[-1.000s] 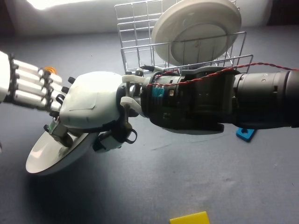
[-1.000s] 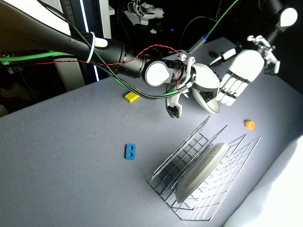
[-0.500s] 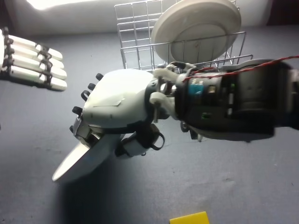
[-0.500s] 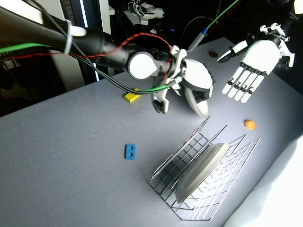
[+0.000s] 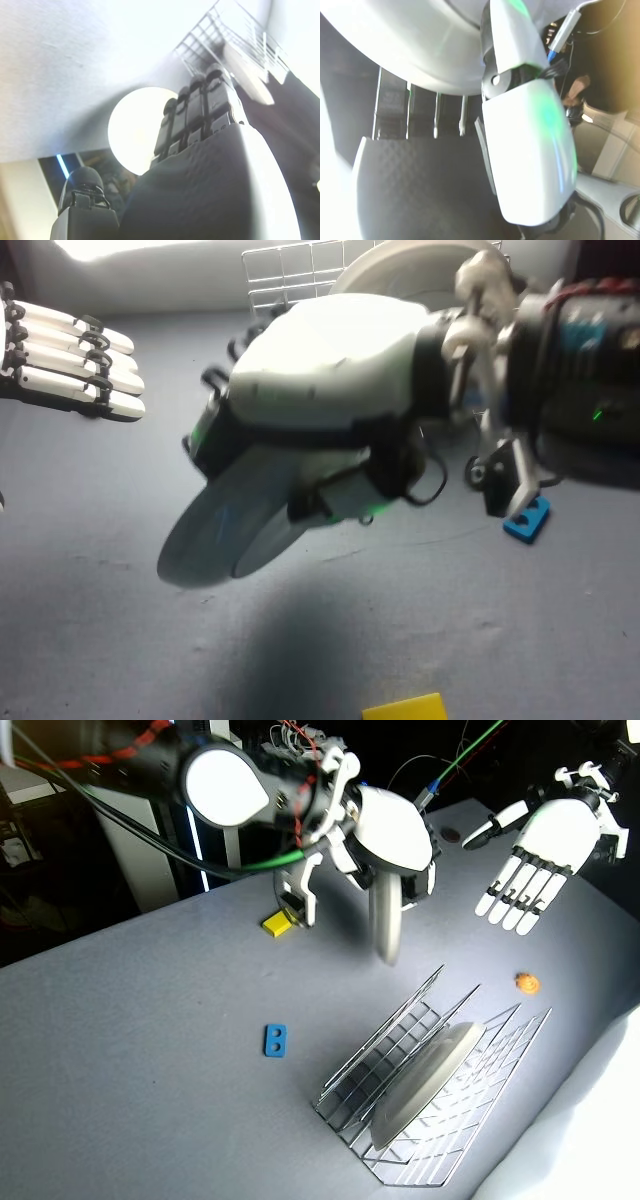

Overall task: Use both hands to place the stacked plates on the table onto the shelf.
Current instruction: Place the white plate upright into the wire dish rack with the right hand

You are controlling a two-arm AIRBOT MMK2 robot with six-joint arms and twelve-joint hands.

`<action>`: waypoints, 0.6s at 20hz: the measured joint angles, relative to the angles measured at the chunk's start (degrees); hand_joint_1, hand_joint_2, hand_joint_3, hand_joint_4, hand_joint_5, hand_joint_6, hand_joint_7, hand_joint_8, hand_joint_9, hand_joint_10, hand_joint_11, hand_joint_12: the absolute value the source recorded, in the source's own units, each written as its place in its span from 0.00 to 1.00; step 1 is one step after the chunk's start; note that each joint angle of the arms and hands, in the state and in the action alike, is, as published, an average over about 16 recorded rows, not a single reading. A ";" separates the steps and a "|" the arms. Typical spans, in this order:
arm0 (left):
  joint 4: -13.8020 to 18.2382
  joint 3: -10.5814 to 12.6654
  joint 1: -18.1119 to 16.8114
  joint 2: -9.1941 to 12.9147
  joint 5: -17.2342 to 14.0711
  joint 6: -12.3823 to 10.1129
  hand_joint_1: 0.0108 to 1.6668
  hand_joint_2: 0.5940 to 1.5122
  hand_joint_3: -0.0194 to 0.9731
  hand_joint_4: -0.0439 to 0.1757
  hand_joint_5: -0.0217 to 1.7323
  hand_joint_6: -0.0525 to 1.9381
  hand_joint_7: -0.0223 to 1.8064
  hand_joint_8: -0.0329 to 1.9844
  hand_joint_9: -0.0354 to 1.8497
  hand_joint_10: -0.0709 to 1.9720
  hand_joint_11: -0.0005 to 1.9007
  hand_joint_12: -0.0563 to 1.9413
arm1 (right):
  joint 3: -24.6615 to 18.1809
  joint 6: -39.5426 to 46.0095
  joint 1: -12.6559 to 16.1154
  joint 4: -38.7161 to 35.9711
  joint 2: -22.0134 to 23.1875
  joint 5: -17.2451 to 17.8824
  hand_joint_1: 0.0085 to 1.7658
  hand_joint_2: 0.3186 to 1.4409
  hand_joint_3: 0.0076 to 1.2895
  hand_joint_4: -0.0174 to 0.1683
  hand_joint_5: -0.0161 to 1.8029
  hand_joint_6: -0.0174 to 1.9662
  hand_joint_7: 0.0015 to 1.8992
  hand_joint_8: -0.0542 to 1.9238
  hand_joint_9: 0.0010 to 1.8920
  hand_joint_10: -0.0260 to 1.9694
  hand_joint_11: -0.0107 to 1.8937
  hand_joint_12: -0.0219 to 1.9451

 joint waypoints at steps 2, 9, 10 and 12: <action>0.05 0.00 0.11 0.01 -0.01 -0.04 0.01 0.52 0.04 0.20 0.02 0.03 0.02 0.01 0.03 0.04 0.01 0.03 | -0.94 5.47 1.27 -3.20 2.06 -0.08 0.77 0.63 0.00 0.07 0.45 0.57 0.51 0.54 0.49 0.59 0.42 0.63; -0.11 0.00 0.56 0.02 -0.01 -0.09 0.01 0.52 0.04 0.20 0.02 0.03 0.02 0.01 0.03 0.04 0.01 0.03 | -0.86 27.22 5.48 -15.09 7.03 1.39 0.77 0.65 0.00 0.06 0.45 0.56 0.51 0.54 0.49 0.59 0.42 0.63; -0.10 0.00 0.66 0.02 -0.01 -0.09 0.01 0.52 0.04 0.20 0.02 0.03 0.02 0.01 0.03 0.04 0.01 0.03 | -0.49 30.39 5.96 -16.80 7.53 1.54 0.77 0.65 0.00 0.05 0.45 0.56 0.51 0.54 0.49 0.59 0.42 0.63; -0.11 0.00 0.84 0.02 -0.01 -0.09 0.01 0.52 0.04 0.20 0.02 0.03 0.02 0.01 0.03 0.04 0.01 0.03 | 0.38 36.65 6.85 -20.20 8.46 1.76 0.77 0.65 0.00 0.05 0.45 0.55 0.51 0.54 0.49 0.59 0.42 0.64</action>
